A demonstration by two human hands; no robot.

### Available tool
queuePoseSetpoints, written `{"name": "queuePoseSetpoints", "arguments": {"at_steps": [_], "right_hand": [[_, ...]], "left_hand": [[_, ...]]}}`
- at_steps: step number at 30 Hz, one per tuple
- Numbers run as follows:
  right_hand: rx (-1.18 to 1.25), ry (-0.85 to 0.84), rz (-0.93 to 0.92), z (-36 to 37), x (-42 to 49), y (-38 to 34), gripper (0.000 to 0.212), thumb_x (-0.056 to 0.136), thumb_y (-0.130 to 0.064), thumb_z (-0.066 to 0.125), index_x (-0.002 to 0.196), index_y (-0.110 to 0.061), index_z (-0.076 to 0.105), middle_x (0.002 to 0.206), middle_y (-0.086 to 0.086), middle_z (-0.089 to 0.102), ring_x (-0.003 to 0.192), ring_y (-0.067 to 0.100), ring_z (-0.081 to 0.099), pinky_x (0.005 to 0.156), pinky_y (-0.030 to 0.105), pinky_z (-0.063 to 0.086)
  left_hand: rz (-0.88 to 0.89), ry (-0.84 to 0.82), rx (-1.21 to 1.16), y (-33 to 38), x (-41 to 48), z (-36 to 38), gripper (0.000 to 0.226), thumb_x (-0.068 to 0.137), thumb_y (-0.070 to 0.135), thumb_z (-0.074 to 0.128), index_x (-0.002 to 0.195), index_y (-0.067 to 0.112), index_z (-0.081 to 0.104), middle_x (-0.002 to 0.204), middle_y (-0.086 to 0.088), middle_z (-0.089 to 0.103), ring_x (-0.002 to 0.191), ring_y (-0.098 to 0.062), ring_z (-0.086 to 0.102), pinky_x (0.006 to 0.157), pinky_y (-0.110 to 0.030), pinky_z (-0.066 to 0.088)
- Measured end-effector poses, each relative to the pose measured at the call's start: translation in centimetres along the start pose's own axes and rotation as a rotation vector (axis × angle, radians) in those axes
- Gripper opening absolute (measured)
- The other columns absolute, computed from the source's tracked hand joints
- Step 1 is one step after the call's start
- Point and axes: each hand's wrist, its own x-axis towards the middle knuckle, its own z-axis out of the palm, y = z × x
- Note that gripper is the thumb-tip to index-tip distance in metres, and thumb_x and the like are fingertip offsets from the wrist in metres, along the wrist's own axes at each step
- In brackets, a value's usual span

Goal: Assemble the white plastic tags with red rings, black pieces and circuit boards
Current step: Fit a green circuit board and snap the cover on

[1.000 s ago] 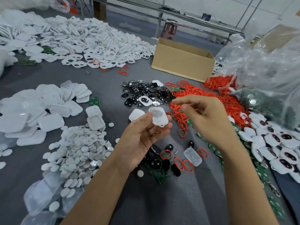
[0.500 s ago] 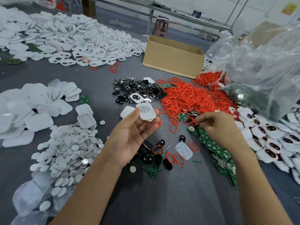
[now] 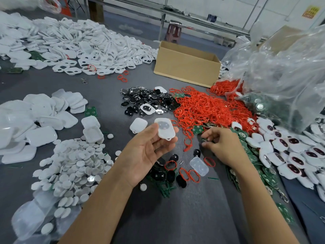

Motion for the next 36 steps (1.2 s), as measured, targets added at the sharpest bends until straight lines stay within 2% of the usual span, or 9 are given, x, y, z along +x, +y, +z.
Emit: {"name": "queuePoseSetpoints", "arguments": {"at_steps": [4,7,10,13,15,18,27,32,36], "right_hand": [[0.314,-0.056,-0.013,-0.3,-0.3,-0.9,0.015,0.079,0.001,0.073,0.078,-0.013,0.069,0.074,0.009,0.066,0.068,0.017,0.059,0.067,0.031,0.047],[0.607,-0.115,-0.079,-0.2,-0.8,-2.5,0.017,0.084,0.006,0.066,0.087,-0.011,0.064,0.064,0.003,0.066,0.055,0.017,0.063,0.057,0.027,0.052],[0.775,-0.122,-0.161,-0.3,-0.8,-3.8,0.021,0.082,0.008,0.066,0.095,-0.008,0.06,0.067,0.013,0.067,0.054,0.027,0.066,0.053,0.031,0.056],[0.79,-0.083,-0.231,-0.3,-0.9,-4.7,0.022,0.079,0.008,0.069,0.092,-0.01,0.068,0.082,0.031,0.06,0.072,0.047,0.066,0.06,0.033,0.059],[0.789,-0.074,-0.261,-0.4,-1.0,-5.0,0.027,0.078,0.01,0.069,0.093,-0.013,0.069,0.082,0.019,0.06,0.076,0.049,0.066,0.062,0.031,0.058],[0.78,-0.072,-0.277,-0.6,-1.1,-5.3,0.029,0.079,0.01,0.069,0.093,-0.014,0.069,0.076,-0.002,0.065,0.073,0.042,0.07,0.067,0.038,0.059],[0.801,-0.031,-0.325,-1.2,-1.7,-6.2,0.027,0.08,0.01,0.068,0.089,-0.015,0.069,0.069,-0.005,0.067,0.065,0.039,0.07,0.064,0.045,0.056],[0.867,-0.028,-0.334,-1.1,-1.8,-6.4,0.027,0.08,0.014,0.065,0.089,-0.011,0.07,0.072,-0.004,0.066,0.066,0.038,0.069,0.059,0.036,0.058],[0.941,-0.074,-0.325,-1.2,-1.8,-6.6,0.033,0.085,0.016,0.057,0.107,-0.007,0.067,0.093,0.016,0.067,0.079,0.024,0.071,0.065,0.023,0.056]], "left_hand": [[-0.002,0.002,0.0,0.1,0.0,0.0,0.041,0.086,0.029,0.054,0.118,0.003,0.062,0.112,-0.017,0.072,0.088,-0.021,0.072,0.074,-0.03,0.059],[-0.001,0.004,0.002,0.1,0.0,0.0,0.044,0.086,0.029,0.054,0.12,0.002,0.061,0.113,-0.017,0.071,0.089,-0.022,0.072,0.074,-0.029,0.058],[0.003,0.009,0.007,0.1,0.1,-0.1,0.043,0.086,0.03,0.054,0.119,0.003,0.061,0.111,-0.016,0.072,0.09,-0.022,0.072,0.074,-0.029,0.058],[0.008,0.017,-0.002,0.1,0.2,-0.3,0.039,0.085,0.03,0.055,0.114,0.004,0.063,0.103,-0.014,0.074,0.088,-0.022,0.073,0.073,-0.03,0.058],[0.007,0.021,-0.008,0.1,0.2,-0.3,0.039,0.085,0.03,0.056,0.113,0.005,0.063,0.101,-0.013,0.075,0.088,-0.022,0.073,0.073,-0.03,0.059],[0.005,0.016,-0.003,0.1,0.2,-0.3,0.041,0.085,0.03,0.056,0.115,0.005,0.062,0.103,-0.013,0.074,0.088,-0.022,0.073,0.074,-0.03,0.059],[0.012,0.001,0.004,0.3,0.0,0.0,0.042,0.084,0.03,0.055,0.116,0.003,0.062,0.107,-0.016,0.073,0.086,-0.021,0.072,0.077,-0.03,0.06],[0.019,0.008,-0.003,0.2,0.0,0.0,0.039,0.084,0.029,0.056,0.112,0.004,0.065,0.105,-0.016,0.073,0.085,-0.021,0.072,0.076,-0.03,0.059],[0.016,0.013,-0.004,0.3,0.0,0.1,0.047,0.085,0.028,0.055,0.122,0.0,0.059,0.11,-0.018,0.072,0.087,-0.022,0.072,0.078,-0.03,0.06]]}}
